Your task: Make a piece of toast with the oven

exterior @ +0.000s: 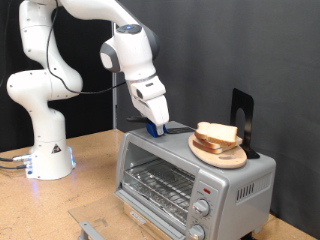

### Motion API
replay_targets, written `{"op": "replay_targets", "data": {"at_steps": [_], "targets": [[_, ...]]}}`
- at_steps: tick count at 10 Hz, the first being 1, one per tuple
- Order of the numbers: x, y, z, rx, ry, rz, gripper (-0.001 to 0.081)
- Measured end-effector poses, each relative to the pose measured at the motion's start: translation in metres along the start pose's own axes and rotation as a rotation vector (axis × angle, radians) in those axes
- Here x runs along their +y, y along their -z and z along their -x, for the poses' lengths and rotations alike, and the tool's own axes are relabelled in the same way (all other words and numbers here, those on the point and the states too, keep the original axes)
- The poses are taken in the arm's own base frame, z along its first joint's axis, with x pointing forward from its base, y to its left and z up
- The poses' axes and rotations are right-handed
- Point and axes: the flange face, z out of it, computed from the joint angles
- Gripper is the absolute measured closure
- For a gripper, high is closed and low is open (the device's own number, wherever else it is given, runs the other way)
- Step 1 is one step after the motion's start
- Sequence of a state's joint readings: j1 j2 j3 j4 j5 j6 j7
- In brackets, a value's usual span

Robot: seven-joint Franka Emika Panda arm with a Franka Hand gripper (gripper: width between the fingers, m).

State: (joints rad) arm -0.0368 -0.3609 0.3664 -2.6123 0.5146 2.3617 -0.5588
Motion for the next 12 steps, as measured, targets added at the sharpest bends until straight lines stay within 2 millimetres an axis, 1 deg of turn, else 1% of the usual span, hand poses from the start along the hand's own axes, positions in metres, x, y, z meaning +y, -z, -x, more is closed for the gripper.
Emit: {"op": "replay_targets", "data": {"at_steps": [10,11,12], "targets": [[-0.0007,0.0012,-0.0014,0.004,-0.001,-0.002,-0.0002],[-0.0008,0.0012,-0.0014,0.004,-0.001,-0.002,0.0088],[-0.0009,0.0011,-0.0014,0.004,0.0,-0.002,0.0088]]}}
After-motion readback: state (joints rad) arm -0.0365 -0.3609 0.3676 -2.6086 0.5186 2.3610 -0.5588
